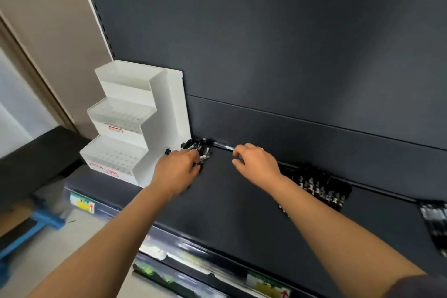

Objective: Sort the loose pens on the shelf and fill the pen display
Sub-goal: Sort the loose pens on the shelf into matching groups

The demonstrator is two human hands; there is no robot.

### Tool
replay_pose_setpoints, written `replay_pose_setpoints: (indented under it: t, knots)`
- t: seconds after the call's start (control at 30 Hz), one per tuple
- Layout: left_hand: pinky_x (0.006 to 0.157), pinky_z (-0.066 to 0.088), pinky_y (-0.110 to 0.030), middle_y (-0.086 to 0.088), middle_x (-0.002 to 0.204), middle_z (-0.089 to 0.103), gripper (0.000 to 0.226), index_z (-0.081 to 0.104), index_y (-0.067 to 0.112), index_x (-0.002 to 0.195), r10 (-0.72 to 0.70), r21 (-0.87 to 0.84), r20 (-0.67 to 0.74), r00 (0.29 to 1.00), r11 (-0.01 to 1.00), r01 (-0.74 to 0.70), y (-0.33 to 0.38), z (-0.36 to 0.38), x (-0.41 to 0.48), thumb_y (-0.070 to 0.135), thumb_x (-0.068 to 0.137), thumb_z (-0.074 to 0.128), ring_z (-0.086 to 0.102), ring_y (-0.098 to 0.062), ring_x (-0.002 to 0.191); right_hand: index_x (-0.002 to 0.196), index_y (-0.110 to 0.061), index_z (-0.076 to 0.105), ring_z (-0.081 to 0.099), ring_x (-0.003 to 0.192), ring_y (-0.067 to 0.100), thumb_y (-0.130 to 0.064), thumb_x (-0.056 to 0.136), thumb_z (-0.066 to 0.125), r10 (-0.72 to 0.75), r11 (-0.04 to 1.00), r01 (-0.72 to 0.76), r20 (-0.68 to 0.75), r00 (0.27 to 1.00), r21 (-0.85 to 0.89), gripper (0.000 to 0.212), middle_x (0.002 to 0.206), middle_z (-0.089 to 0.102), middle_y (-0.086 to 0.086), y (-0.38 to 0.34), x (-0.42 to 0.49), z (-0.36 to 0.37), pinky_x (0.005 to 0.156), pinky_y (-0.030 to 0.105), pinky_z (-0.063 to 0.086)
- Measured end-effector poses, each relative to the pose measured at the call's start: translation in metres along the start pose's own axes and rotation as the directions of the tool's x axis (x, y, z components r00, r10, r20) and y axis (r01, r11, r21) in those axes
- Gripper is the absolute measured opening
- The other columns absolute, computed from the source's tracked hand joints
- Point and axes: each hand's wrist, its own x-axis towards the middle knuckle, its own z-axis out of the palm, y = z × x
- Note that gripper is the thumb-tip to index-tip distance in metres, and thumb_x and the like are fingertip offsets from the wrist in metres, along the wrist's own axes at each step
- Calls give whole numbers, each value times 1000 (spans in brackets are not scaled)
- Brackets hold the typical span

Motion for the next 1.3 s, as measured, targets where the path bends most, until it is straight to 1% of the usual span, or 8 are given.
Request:
replay_pose_setpoints:
  t: [0.17, 0.3, 0.47, 0.7, 0.93, 1.07, 1.17, 1.3]
  knots:
    - [82, 41, -33, 2, 107, 61, 21, 56, 24, 111, -9, -26, 31, 999, 1000, 10, -38, 5, 7, 30, 93, 46, 54, -23, 106, 112, -23, 57, 57, 98, 19, -31, 95, 47, 20, 999, -22, 80, 997, 24, 22, 109, 58, -4, -30, 21, 20, 76, 32, 47]
    - [83, 42, -33, 3, 108, 60, 21, 55, 24, 112, -17, -26, 81, 997, 999, 19, -54, 14, 18, 29, 94, 46, 53, -22, 106, 114, -24, 58, 57, 101, 17, -30, 95, 47, 30, 999, -34, 149, 988, 22, 23, 110, 59, -5, -37, 41, 31, 79, 34, 49]
    - [79, 44, -33, 1, 111, 57, 24, 54, 22, 114, -52, 11, 184, 982, 999, 51, -59, 31, 36, 29, 93, 45, 52, -22, 111, 113, -24, 58, 57, 103, 18, -31, 95, 47, 29, 999, -33, 207, 978, 15, 22, 111, 61, -5, -34, 67, 39, 79, 34, 50]
    - [77, 46, -37, -2, 116, 54, 24, 54, 17, 115, -89, 74, 233, 968, 995, 74, -51, 45, 61, 22, 93, 46, 53, -25, 113, 109, -24, 59, 57, 100, 19, -30, 95, 47, 47, 999, -52, 247, 968, 15, 20, 108, 62, -4, -23, 94, 45, 77, 33, 48]
    - [78, 48, -42, -4, 118, 53, 23, 53, 15, 114, -25, 142, 330, 944, 990, -23, -62, 64, 86, 18, 91, 47, 53, -28, 112, 108, -26, 60, 58, 100, 19, -33, 95, 48, 127, 990, -138, 284, 950, 18, 20, 108, 62, -5, -20, 114, 53, 77, 33, 49]
    - [78, 47, -41, -5, 122, 49, 26, 52, 14, 116, 19, 148, 383, 924, 986, -82, -68, 73, 97, 15, 90, 49, 53, -29, 112, 108, -26, 61, 59, 101, 20, -33, 95, 49, 202, 976, -217, 296, 934, 19, 20, 108, 63, -3, -22, 122, 61, 79, 35, 50]
    - [80, 47, -41, -8, 122, 50, 27, 49, 11, 118, 42, 88, 413, 910, 992, -86, -71, 74, 105, 14, 90, 46, 55, -30, 111, 107, -26, 61, 60, 101, 21, -34, 94, 50, 250, 962, -271, 295, 922, 31, 19, 108, 63, -2, -25, 124, 70, 79, 35, 51]
    - [75, 45, -37, -13, 110, 59, 18, 51, 8, 104, 21, -82, 375, 927, 997, 10, -82, 64, 123, 14, 88, 45, 59, -34, 100, 103, -26, 63, 61, 101, 23, -34, 92, 52, 327, 929, -362, 290, 899, 74, 17, 108, 66, 0, -25, 125, 78, 84, 39, 52]
